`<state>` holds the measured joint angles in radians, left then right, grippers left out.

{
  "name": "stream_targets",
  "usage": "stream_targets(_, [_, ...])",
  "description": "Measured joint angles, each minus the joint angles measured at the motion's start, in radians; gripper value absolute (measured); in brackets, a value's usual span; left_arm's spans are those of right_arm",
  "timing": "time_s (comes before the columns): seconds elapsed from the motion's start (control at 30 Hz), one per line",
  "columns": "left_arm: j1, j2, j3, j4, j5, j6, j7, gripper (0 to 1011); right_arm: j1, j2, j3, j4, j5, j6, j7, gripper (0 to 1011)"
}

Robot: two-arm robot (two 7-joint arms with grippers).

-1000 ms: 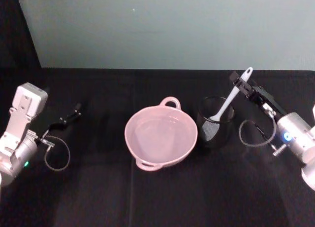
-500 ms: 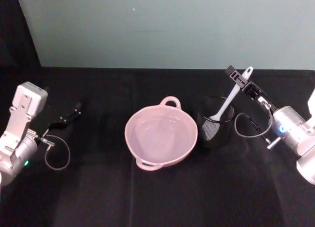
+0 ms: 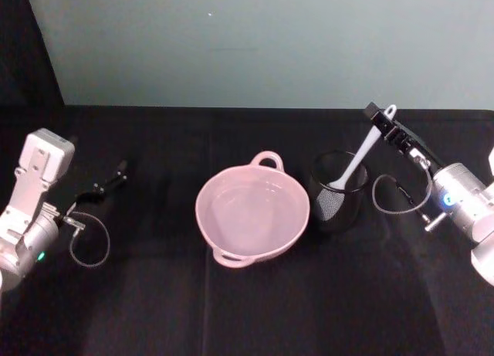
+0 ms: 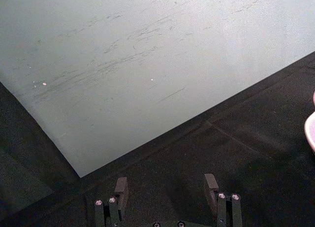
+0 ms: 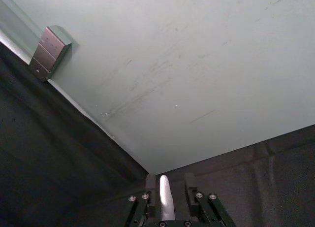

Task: Use the one hand to pick up the spoon and stir the clear water in the bowl.

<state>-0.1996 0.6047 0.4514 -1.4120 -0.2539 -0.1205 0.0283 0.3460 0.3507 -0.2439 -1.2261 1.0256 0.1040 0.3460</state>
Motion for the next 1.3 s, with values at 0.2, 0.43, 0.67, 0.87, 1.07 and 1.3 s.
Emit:
stream_targets(0.2, [0.000,0.000,0.000,0.000,0.000,0.000,0.000,1011,-0.024,0.017,0.000,-0.033,0.015,-0.007,-0.008,190])
stream_targets(0.43, [0.000,0.000,0.000,0.000,0.000,0.000,0.000,1011,-0.043,0.033,-0.006,-0.066,0.027,-0.015,-0.014,109])
stream_targets(0.67, [0.000,0.000,0.000,0.000,0.000,0.000,0.000,1011,-0.059,0.064,-0.023,-0.138,-0.010,-0.037,-0.033,109])
stream_targets(0.87, [0.000,0.000,0.000,0.000,0.000,0.000,0.000,1011,-0.057,0.113,-0.048,-0.223,-0.111,-0.046,-0.061,109])
stream_targets(1.07, [0.000,0.000,0.000,0.000,0.000,0.000,0.000,1011,-0.045,0.169,-0.069,-0.321,-0.202,-0.004,-0.074,109])
stream_targets(1.3, [0.000,0.000,0.000,0.000,0.000,0.000,0.000,1011,-0.010,0.216,-0.083,-0.409,-0.264,0.069,-0.069,109])
